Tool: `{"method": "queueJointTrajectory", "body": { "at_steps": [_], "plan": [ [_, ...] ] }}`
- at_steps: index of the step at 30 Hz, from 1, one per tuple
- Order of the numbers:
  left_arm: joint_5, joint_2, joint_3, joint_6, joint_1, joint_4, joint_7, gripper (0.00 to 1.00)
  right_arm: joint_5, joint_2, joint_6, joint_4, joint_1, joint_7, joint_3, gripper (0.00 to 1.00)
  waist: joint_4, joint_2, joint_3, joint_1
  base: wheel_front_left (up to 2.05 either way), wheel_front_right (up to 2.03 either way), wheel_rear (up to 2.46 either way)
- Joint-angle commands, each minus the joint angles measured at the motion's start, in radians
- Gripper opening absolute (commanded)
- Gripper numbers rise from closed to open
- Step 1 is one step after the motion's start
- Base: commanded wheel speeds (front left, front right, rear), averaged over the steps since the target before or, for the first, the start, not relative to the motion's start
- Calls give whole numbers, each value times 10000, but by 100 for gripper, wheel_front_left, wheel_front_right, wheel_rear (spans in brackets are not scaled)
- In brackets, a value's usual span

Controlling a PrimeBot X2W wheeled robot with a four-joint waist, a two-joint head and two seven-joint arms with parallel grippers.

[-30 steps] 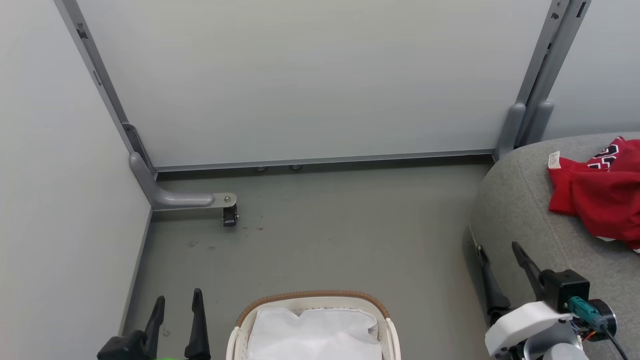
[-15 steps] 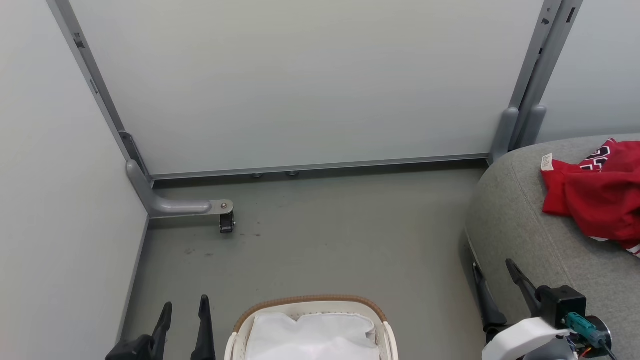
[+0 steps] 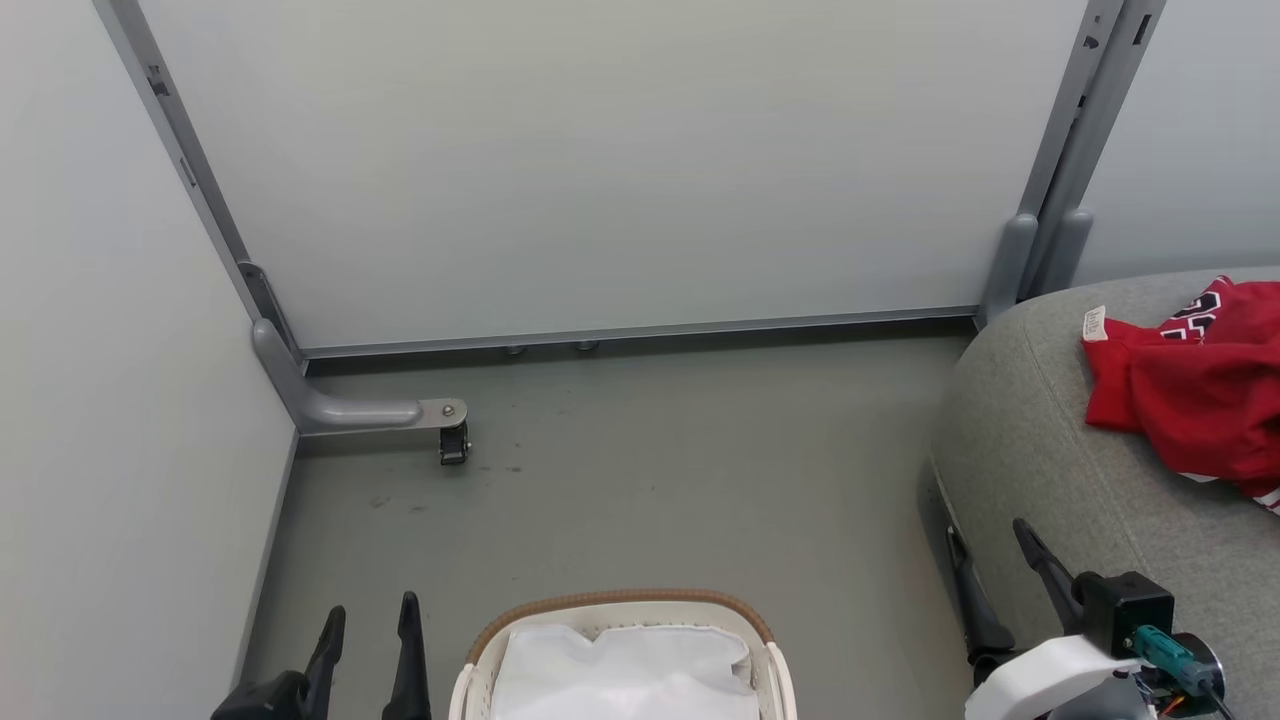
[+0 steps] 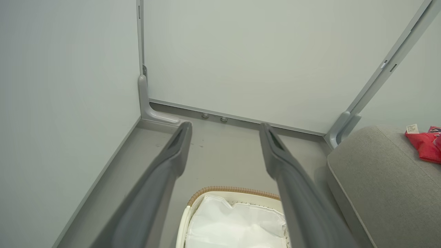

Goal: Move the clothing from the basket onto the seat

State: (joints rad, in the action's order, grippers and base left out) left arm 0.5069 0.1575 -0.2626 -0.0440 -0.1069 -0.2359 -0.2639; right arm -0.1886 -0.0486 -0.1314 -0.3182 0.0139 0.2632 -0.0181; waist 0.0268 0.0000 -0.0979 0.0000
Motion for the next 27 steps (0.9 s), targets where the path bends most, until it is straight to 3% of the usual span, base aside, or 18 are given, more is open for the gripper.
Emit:
{"method": "queueJointTrajectory", "body": {
  "at_steps": [1,4,5,9,27],
  "plan": [
    [117,-17,34,73,-84,-52,17,100,-50,-37,15,-11,-8,21,24,100,2,0,10,0,0,0,0],
    [161,2,53,125,-68,-12,15,100,-39,-37,15,-23,4,21,41,100,7,0,23,0,0,0,0],
    [123,-17,27,90,0,-9,3,0,-15,0,0,-6,1,0,20,0,7,0,24,0,0,0,0],
    [148,-98,-10,91,-41,-319,14,0,-48,65,0,-313,-135,-18,15,0,8,0,29,0,0,0,0],
    [2809,-333,923,498,537,-266,933,0,-3510,40,2,-40,163,-939,341,0,-34,0,177,0,0,0,0]
  ]
}}
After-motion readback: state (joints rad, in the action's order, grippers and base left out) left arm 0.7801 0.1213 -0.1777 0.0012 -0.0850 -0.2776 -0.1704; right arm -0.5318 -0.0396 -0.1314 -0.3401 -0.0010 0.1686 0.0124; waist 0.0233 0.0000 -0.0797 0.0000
